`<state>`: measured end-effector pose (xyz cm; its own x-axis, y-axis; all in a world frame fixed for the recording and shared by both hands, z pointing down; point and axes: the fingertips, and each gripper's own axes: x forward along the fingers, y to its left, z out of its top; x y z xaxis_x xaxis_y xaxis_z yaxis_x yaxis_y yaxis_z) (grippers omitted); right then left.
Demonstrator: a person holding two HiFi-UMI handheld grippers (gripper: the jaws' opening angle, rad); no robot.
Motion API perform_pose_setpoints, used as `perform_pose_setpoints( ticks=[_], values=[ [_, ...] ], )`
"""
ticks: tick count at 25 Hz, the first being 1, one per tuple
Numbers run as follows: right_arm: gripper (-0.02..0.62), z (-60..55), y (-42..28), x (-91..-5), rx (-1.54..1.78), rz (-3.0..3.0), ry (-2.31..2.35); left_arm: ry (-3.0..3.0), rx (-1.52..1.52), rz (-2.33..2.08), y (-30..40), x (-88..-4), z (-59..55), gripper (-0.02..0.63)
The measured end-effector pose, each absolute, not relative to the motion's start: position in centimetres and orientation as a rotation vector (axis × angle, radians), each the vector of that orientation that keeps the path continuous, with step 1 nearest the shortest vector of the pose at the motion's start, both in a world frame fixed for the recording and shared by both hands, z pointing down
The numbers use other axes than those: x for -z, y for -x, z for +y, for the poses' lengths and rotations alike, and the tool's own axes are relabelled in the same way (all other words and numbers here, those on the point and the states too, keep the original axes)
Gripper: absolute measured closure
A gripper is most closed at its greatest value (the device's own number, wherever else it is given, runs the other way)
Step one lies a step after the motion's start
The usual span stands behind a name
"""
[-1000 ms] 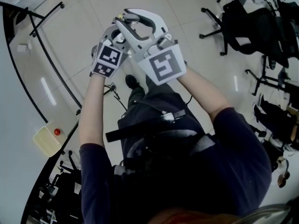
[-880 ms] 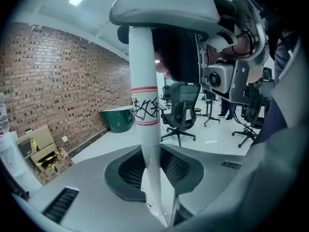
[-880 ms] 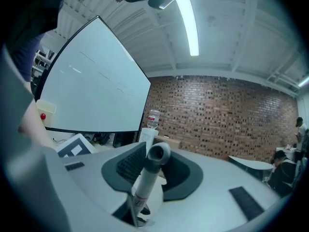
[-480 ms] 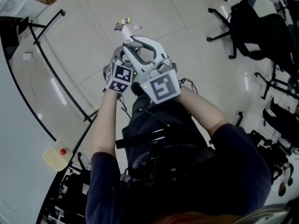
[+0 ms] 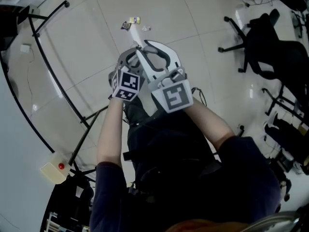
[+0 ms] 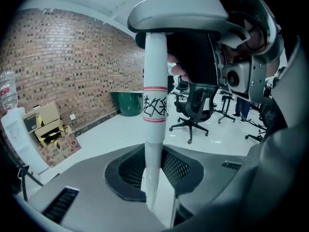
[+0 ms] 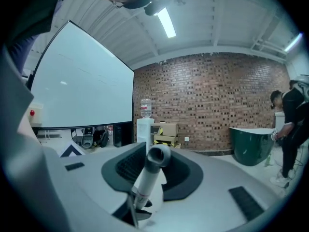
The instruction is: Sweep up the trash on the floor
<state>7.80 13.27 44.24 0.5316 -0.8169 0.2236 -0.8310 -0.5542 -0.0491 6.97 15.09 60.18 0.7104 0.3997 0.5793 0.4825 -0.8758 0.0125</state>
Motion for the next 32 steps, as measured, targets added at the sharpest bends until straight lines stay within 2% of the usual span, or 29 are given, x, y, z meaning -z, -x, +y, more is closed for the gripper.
perform_pose_setpoints(
  ticks=[11, 20, 26, 32],
  values=[
    [0.475, 13.0, -14.4, -45.7, -0.332, -1.155, -2.749, 2.636, 0.763, -1.115, -11.7, -60.6, 15.3, 0.526],
    [0.472, 10.8, -20.1, -44.6, -0.203, -1.145, -2.765, 2.619, 0.715, -1.185, -17.1, -59.8, 13.6, 0.526],
    [0.487, 7.6, -19.1, -44.3, -0.219, -1.301, -2.729, 2.545, 0.872, -1.284, -18.5, -60.5, 12.0, 0.531],
    [0.491, 6.6, -20.2, -43.2, -0.281, -1.365, -2.796, 2.529, 0.892, -1.268, -18.7, -59.4, 10.8, 0.531]
  ],
)
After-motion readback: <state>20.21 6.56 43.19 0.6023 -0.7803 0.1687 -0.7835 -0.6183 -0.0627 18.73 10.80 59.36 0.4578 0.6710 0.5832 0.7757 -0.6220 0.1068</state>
